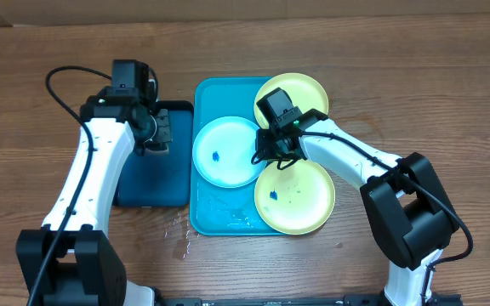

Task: Clean dirty plates on tray and stack at the side
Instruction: 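Dip and rub the held sponge in the black tray's water, then move the sponge with the left gripper onto the white plate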

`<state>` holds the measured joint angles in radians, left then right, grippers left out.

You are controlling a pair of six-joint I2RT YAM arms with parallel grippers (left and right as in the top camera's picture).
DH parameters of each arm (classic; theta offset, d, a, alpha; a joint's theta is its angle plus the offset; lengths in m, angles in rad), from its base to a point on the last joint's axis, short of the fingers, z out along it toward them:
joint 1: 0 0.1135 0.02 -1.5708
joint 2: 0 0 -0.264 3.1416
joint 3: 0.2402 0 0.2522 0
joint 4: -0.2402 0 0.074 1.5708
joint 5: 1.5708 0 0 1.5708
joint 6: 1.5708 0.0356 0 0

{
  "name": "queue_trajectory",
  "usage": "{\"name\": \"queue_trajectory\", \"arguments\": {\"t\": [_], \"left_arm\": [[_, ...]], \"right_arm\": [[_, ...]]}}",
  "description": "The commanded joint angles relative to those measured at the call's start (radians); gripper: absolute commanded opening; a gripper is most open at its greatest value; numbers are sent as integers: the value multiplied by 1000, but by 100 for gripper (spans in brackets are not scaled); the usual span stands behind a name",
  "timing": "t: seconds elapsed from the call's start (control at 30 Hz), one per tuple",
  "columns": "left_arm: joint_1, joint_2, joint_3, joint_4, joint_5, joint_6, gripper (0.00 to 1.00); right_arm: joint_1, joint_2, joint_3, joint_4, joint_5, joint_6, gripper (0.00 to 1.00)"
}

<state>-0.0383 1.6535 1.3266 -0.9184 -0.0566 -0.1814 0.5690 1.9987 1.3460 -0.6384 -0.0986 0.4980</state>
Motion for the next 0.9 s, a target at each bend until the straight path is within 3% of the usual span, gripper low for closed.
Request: {"name": "queue_trajectory", "arguments": {"t": [0.0, 0.87], "left_arm": [[-13, 2, 10, 6, -72, -22, 4], [-14, 42, -9, -9, -104, -52, 4]], "right_arm": [[-4, 5, 11, 6, -7, 3, 4], [-4, 5, 11, 5, -7, 3, 4]]}}
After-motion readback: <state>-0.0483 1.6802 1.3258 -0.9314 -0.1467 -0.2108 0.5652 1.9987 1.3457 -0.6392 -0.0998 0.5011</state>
